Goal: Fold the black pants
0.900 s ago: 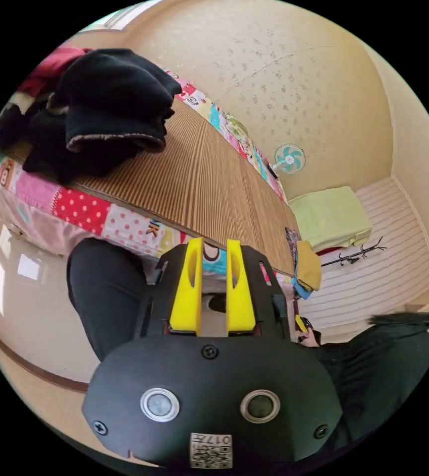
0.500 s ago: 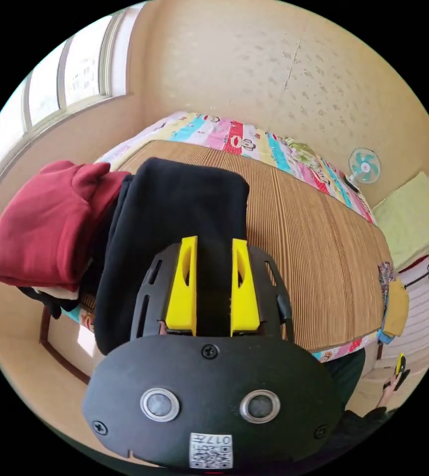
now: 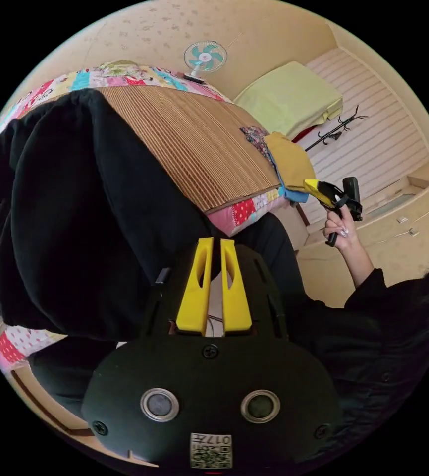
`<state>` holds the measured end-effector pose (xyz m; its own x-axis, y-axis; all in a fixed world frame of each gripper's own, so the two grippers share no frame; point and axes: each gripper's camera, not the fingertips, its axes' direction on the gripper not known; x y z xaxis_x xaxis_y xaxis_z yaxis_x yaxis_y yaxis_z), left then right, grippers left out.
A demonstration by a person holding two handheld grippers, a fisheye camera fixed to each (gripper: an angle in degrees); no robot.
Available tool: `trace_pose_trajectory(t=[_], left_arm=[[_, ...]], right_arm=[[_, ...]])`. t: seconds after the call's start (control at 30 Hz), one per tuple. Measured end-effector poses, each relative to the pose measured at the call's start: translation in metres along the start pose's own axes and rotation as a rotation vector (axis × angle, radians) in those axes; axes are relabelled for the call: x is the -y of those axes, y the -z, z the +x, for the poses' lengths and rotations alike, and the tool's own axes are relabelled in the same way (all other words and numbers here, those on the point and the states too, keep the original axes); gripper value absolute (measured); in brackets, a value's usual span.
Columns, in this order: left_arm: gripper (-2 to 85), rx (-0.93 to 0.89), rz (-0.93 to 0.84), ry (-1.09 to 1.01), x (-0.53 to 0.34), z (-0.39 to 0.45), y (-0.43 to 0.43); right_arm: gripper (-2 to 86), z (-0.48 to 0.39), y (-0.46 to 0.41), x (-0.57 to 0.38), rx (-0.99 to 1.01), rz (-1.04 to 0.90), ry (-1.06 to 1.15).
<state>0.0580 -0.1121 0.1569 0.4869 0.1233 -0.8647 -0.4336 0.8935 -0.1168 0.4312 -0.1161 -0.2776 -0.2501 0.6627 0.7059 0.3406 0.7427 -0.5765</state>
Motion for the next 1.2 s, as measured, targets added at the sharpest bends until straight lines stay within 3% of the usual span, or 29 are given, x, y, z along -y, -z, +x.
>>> trace_pose_trajectory(t=[0.2, 0.3, 0.43, 0.57, 0.6, 0.67, 0.73, 0.8, 0.83, 0.87, 0.93, 1.0, 1.13, 1.2], left_arm=[[2.0, -0.255, 0.035, 0.142, -0.068, 0.01, 0.031], [4.4, -0.219, 0.096, 0.162, -0.075, 0.002, 0.093], [7.6, -0.12, 0.241, 0.224, -0.071, -0.009, 0.18], [9.6, -0.128, 0.482, 0.36, -0.025, -0.029, 0.228], [10.6, -0.134, 0.484, 0.376, -0.013, -0.033, 0.231], [15.0, -0.144, 0.416, 0.456, 0.028, -0.051, 0.233], [18.2, -0.144, 0.335, 0.551, 0.045, -0.068, 0.222], [19.5, -0.218, 0.295, 0.632, 0.047, -0.083, 0.204], [18.9, -0.332, 0.3, 0.644, 0.043, -0.087, 0.194], [17.5, -0.451, 0.328, 0.612, 0.036, -0.08, 0.191], [8.4, -0.504, 0.377, 0.501, 0.026, -0.05, 0.206], [6.4, -0.525, 0.455, 0.351, 0.019, -0.013, 0.239], [5.3, -0.314, 0.552, 0.085, 0.071, 0.036, 0.345], [5.7, -0.249, 0.594, 0.035, 0.121, 0.031, 0.391]], right_arm=[[12.6, -0.022, -0.169, 0.041, 0.121, -0.257, 0.049], [13.9, -0.035, -0.227, 0.094, 0.189, -0.264, 0.082], [14.9, -0.043, -0.3, 0.162, 0.129, -0.275, 0.075], [12.6, -0.023, -0.397, 0.215, -0.007, -0.45, -0.078], [10.3, -0.006, -0.428, 0.214, -0.053, -0.577, -0.168], [6.9, 0.014, -0.443, 0.199, -0.025, -0.649, -0.285], [5.3, 0.02, -0.417, 0.181, 0.12, -0.545, -0.33], [4.1, 0.02, -0.377, 0.144, 0.5, -0.46, -0.311], [3.9, 0.02, -0.369, 0.134, 0.587, -0.472, -0.303], [3.5, 0.02, -0.347, 0.115, 0.696, -0.483, -0.275], [3.2, 0.032, -0.293, 0.098, 0.836, -0.389, -0.281], [2.8, 0.048, -0.213, 0.108, 1.01, -0.233, -0.231], [3.2, 0.031, -0.104, 0.194, 0.886, -0.078, -0.004], [4.0, 0.022, -0.052, 0.282, 0.762, 0.037, 0.06]])
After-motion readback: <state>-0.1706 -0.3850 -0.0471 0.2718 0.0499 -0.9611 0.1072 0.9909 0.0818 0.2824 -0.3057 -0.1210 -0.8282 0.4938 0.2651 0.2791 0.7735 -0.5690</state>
